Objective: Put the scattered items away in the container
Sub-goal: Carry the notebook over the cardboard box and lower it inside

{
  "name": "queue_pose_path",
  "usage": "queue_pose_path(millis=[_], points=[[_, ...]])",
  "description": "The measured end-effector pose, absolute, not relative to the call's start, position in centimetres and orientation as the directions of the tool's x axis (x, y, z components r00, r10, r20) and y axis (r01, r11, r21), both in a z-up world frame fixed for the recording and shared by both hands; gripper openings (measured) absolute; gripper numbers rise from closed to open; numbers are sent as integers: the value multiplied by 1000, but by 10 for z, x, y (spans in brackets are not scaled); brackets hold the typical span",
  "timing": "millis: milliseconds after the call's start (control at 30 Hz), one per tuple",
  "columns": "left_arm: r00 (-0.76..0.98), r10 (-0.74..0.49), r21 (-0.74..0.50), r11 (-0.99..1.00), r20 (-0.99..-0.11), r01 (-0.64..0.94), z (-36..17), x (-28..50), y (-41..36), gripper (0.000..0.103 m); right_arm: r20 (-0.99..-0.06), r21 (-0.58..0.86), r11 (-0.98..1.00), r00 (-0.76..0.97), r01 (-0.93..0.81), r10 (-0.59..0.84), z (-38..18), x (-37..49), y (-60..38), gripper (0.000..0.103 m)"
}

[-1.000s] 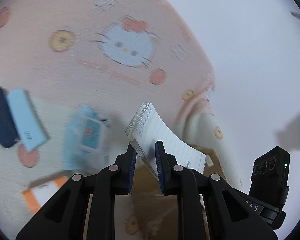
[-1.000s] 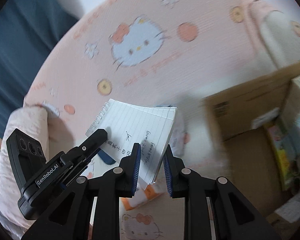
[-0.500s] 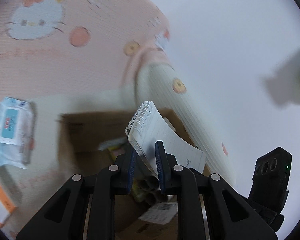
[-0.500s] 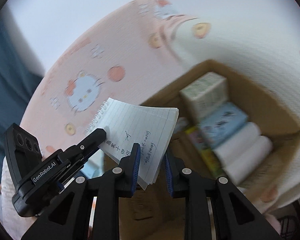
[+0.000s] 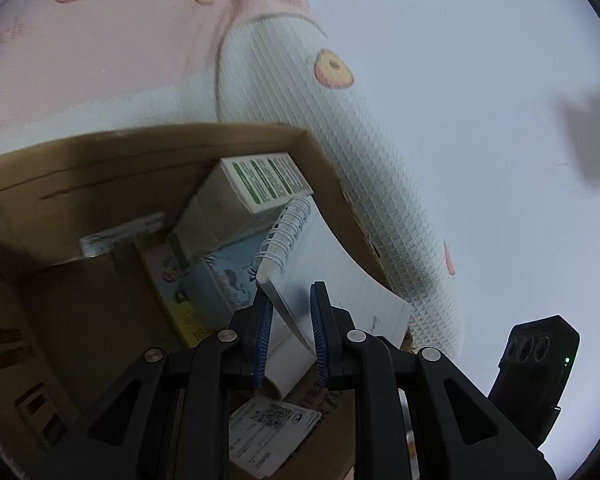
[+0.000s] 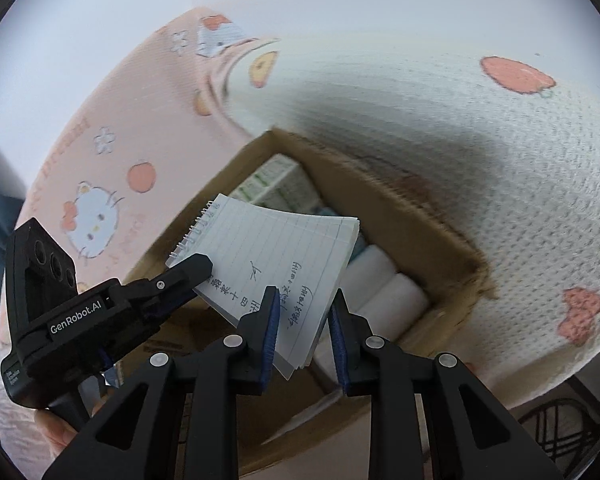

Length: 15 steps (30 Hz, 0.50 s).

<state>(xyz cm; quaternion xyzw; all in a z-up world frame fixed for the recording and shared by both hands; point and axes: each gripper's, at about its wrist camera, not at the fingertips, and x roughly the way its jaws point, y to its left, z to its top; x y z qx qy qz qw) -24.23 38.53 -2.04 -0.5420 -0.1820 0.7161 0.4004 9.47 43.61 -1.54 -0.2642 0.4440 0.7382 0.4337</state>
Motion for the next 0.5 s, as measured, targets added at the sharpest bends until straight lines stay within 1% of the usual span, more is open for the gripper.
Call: queue_pose_path(millis=[67, 200, 300, 367, 400, 433, 467, 500], points=[[-56, 767, -706, -614, -639, -353, -28, -248, 392, 21, -791, 416, -226, -473, -881, 389, -18, 96, 440, 22], [-2, 783, -756, -601, -622, -260, -49, -262, 394, 21, -817, 378, -244, -446, -893, 366, -22, 90, 445, 23], [17, 772, -753, -615, -636, -233, -60, -267, 397, 21, -852, 327, -266, -404, -907, 333, -25, 83, 449, 27], [28, 774, -760, -614, -632, -212, -67, -271, 398, 21, -877, 290, -282, -372, -914, 303, -25, 77, 452, 34], [35, 776, -765, -612, -630, -201, -70, -273, 399, 21, -889, 268, -284, -350, -920, 295, -24, 75, 453, 36], [33, 781, -772, -608, -623, -187, -72, -275, 399, 21, -902, 215, -295, -305, -931, 305, -21, 73, 452, 39], [24, 771, -760, -622, -637, -187, -73, -277, 399, 18, -905, 162, -307, -266, -938, 333, -16, 71, 451, 39], [15, 755, -743, -642, -656, -189, -73, -277, 399, 18, -904, 127, -314, -240, -941, 353, -13, 71, 449, 39]])
